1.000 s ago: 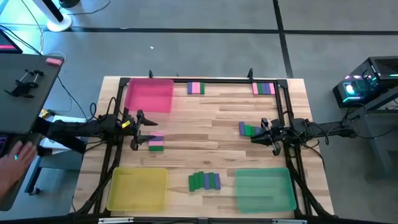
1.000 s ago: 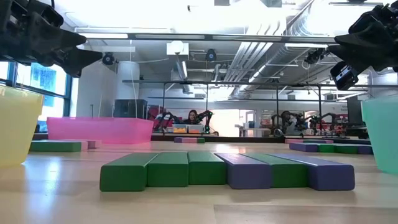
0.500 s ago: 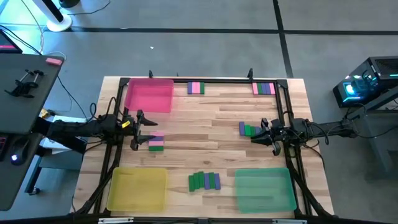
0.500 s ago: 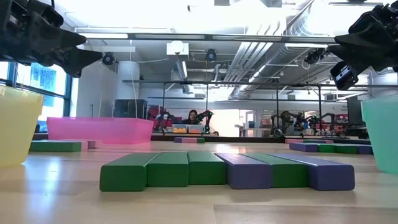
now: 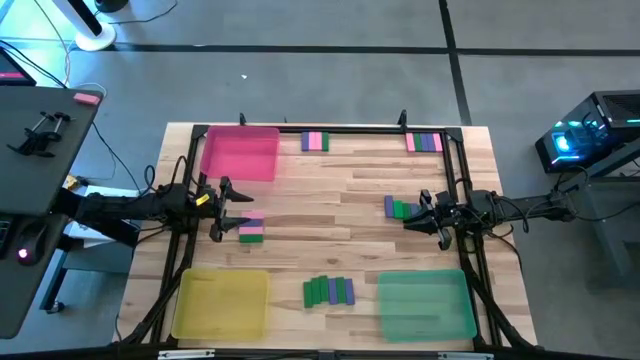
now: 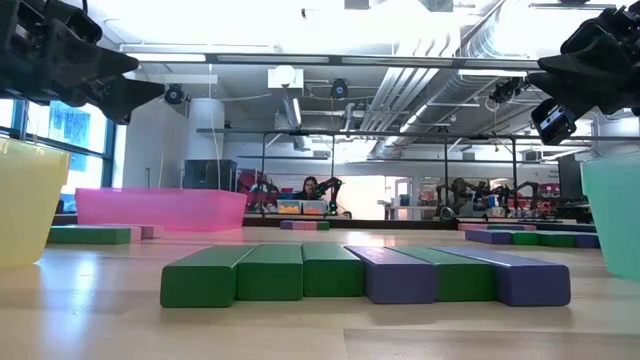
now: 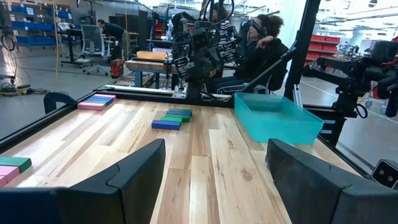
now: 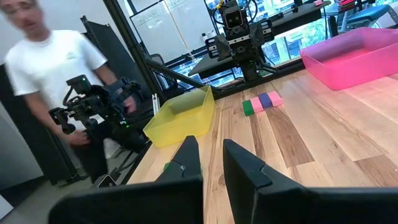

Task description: Sort blocks

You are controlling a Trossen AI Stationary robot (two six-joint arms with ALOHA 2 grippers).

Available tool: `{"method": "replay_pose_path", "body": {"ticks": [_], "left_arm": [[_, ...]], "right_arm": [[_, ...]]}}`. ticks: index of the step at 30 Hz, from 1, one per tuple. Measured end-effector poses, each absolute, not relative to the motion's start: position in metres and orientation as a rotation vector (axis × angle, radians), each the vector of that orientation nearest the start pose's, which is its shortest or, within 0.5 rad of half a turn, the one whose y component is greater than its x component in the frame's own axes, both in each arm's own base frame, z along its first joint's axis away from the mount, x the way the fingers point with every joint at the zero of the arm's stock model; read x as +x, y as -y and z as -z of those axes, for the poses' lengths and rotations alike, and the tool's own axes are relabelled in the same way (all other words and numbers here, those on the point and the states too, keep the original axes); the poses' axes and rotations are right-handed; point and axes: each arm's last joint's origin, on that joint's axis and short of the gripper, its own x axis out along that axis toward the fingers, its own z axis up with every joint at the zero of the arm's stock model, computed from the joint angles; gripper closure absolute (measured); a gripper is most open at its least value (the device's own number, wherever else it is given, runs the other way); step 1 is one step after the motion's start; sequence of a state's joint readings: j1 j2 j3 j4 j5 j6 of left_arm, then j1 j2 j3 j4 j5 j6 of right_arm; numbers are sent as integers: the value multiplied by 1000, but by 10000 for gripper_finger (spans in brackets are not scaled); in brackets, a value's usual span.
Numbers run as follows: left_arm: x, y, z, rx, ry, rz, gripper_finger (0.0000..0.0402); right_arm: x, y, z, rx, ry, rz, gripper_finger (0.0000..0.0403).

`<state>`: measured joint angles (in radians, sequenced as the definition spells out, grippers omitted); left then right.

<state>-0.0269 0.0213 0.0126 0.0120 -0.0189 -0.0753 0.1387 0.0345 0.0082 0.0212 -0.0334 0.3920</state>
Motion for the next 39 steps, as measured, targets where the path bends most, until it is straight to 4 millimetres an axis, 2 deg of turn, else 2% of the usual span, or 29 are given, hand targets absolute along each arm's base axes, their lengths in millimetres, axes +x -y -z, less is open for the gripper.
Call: {"method": "replay_pose_path", "body": {"ticks": [25,27,30,32,36,39], "left_arm": [[98,1,-170,-64,28,-24,133],[98,0,-179,-168,129,-37,133],[94,-1,-201,-396,365,-28,133],[91,-3,-213,-488,506,-38,133],[89,-4,-229,-526,688,-49,133],[98,-3,-250,-502,696,-12,133]], "right_arm": [[98,-15,-166,391,-39,-169,382],[98,-15,-166,391,-38,-169,382],[98,-15,-166,391,-38,-169,382],[98,-15,-166,391,-38,-169,382],[98,-15,-166,391,-38,-169,382],[98,-15,-166,391,-39,-169,382]]}}
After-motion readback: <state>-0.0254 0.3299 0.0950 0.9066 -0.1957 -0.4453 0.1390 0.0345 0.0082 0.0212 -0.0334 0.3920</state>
